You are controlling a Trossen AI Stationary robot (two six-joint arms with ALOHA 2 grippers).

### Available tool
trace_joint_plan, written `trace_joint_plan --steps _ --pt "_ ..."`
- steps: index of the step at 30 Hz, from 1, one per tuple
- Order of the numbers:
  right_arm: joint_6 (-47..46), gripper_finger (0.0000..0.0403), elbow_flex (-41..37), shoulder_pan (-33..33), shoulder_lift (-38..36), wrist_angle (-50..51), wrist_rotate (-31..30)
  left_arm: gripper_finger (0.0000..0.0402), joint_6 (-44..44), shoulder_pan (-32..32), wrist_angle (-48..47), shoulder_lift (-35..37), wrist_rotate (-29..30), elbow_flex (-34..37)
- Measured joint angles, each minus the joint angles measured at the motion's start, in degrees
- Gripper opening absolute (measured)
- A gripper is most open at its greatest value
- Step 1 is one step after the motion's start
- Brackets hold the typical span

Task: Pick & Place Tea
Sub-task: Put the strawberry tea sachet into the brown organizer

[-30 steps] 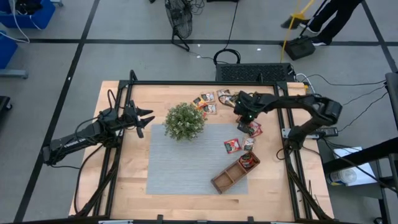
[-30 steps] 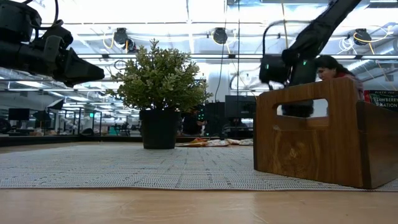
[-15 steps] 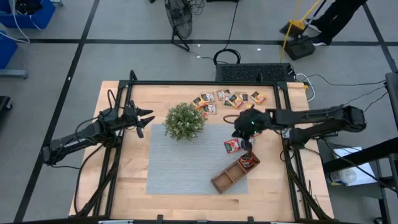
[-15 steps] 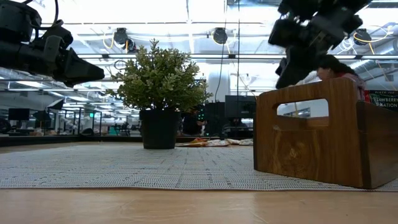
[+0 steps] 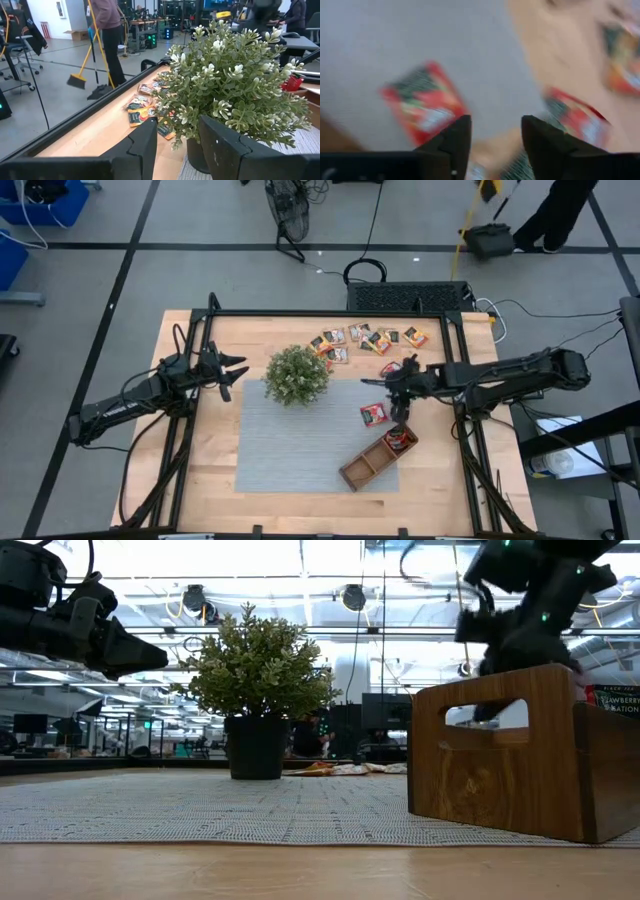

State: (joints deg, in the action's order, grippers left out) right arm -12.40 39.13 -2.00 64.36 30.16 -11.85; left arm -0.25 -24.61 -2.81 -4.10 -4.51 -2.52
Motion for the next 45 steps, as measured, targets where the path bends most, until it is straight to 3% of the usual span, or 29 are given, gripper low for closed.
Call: trace_joint_plan --steps 2,6,11,20,25,45 --pt "-3.30 0.0188 0.00 -2.57 0.00 4.23 -1.84 0.0147 0.00 0.00 0.00 0.00 0.01 0.01" --pt "-10.42 0.0226 0.00 -9.85 0.02 9.21 1.00 0.0147 0.00 0.00 0.00 -0.01 0.00 0.02" --pt "-16.55 0.0246 0.00 -18.23 0.02 13.92 1.75 0.0147 0.00 0.00 0.00 -0.02 0.00 0.01" --pt "-18.63 0.0239 -4.09 -29.39 0.15 12.52 16.38 0.0147 0.00 -0.01 0.00 0.00 0.01 0.01" --pt "-19.94 0.0239 -9.07 -31.33 0.20 7.10 21.13 0.0147 0.00 0.01 0.00 0.00 0.00 0.01" --pt "-17.79 0.0237 -11.76 -31.41 0.26 -2.34 18.46 0.0147 0.00 -0.01 0.00 -0.02 0.00 0.00"
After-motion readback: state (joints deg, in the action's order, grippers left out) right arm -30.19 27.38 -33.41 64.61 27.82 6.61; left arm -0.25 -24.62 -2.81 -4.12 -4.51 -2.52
